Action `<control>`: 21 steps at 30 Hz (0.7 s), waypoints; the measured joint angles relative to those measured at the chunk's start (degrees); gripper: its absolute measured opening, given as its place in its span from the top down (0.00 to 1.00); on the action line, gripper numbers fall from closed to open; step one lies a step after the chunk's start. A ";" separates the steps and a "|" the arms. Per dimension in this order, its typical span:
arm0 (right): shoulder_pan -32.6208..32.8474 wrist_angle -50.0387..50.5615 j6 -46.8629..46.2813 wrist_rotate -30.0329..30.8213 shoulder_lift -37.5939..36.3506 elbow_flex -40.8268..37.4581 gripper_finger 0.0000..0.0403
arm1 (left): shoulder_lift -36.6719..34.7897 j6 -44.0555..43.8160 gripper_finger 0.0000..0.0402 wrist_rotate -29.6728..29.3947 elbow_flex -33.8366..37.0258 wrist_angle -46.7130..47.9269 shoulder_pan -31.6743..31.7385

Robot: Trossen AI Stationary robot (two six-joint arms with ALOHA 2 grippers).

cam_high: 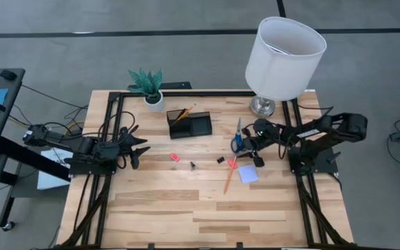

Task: Pick and place office supplies into organizer
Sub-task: Put the yellow pencil into the black desk organizer

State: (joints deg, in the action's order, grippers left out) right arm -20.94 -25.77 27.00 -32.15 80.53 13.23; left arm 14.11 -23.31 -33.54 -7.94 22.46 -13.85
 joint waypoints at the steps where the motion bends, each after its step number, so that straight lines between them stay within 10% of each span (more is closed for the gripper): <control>1: 0.28 -0.03 0.00 0.05 0.00 0.00 0.71 | -0.02 0.00 0.60 0.00 0.00 0.00 0.01; 11: 0.67 -5.05 -14.77 2.27 -0.89 -0.07 0.71 | 0.00 0.00 0.60 0.00 0.00 0.00 0.01; 21: 8.78 -8.82 -51.51 38.48 -12.96 -0.04 0.71 | 0.00 0.00 0.60 0.00 0.00 0.00 0.00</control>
State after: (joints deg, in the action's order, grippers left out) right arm -12.17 -34.59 -24.51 6.32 67.57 13.19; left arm 14.11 -23.31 -33.54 -7.94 22.46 -13.85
